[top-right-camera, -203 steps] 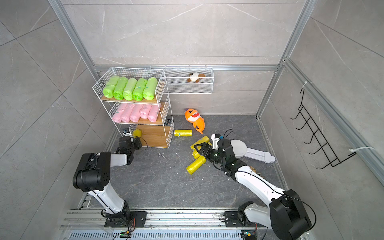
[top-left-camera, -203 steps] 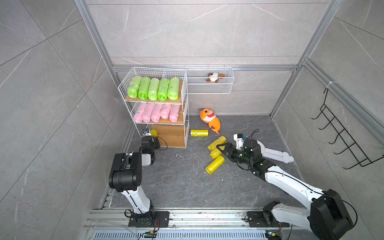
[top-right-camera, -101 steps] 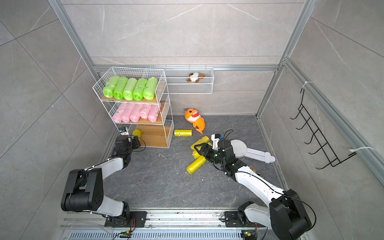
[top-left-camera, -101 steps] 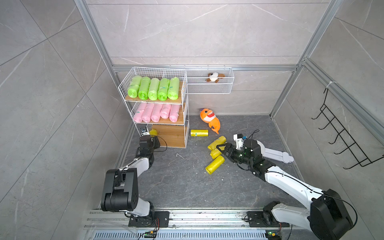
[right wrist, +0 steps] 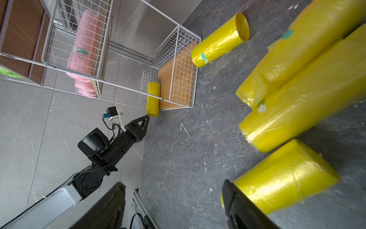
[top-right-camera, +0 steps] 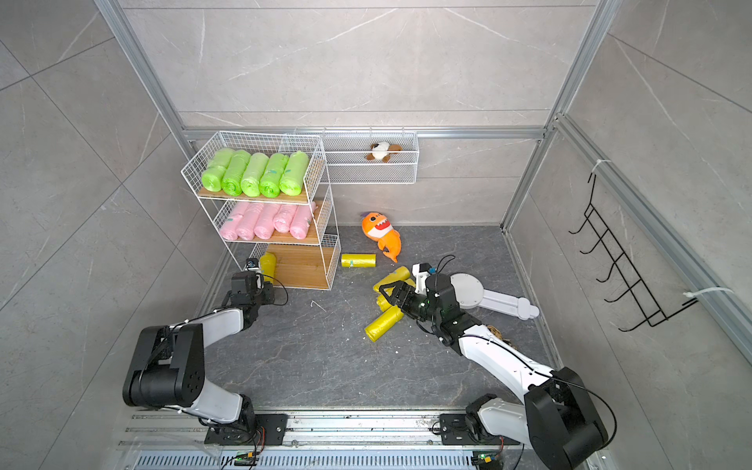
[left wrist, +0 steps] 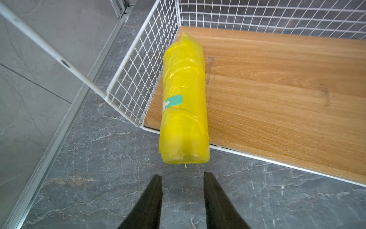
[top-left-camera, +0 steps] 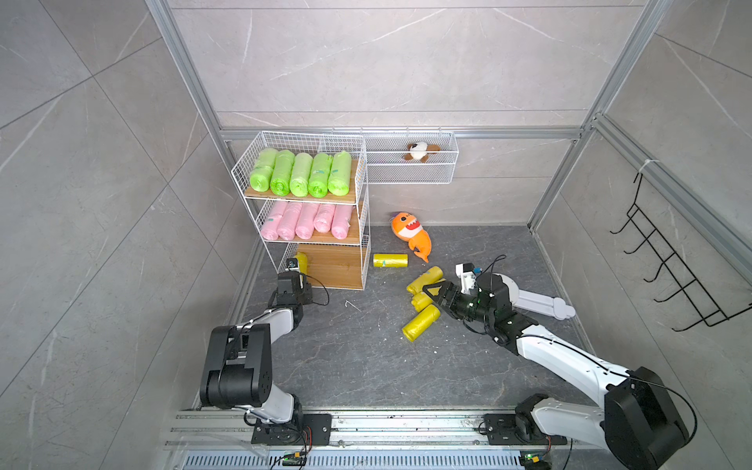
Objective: Sort the rolls of trash bags by color and place them on the shelf
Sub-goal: Place the roll of trash bags on the shelf.
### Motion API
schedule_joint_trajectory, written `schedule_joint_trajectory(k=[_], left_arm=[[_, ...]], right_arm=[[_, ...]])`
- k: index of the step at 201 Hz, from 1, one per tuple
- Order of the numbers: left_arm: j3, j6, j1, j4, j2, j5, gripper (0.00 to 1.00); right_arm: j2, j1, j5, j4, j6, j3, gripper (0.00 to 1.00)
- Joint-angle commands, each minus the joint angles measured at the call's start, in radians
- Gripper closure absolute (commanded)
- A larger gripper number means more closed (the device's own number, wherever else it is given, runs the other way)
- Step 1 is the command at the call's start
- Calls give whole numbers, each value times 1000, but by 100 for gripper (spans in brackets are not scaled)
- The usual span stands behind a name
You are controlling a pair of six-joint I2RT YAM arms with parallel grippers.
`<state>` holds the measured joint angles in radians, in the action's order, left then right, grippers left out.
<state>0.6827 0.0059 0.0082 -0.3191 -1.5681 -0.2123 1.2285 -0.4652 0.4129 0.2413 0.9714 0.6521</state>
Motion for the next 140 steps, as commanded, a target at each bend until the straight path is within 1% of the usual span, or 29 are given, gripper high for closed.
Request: schedule_joint_trajectory(k=[1,39,60,77,99,111,140], left_arm=[[77,26,1,-18,-38,-62,65],[156,38,1,1,-104,-127,69],[196,47,1,24,-138,-159,69],[198,47,0,22,-141,-184,69],[172,33,1,2,-116,-208,69],[148,16,-1,-2,-91,-204,69],[78,-50,-12,-10,27,-131,65]], right_arm=[[18,0,20,22,-13,1,19],[29,0,24,18,-17,6,19],[36,0,26,16,-18,4,19],[38,3,27,14,-22,4,19],[44,0,26,-1,-30,6,19],[51,0,26,-27,-39,13,19],[77,1,9,-170,-91,44,20]])
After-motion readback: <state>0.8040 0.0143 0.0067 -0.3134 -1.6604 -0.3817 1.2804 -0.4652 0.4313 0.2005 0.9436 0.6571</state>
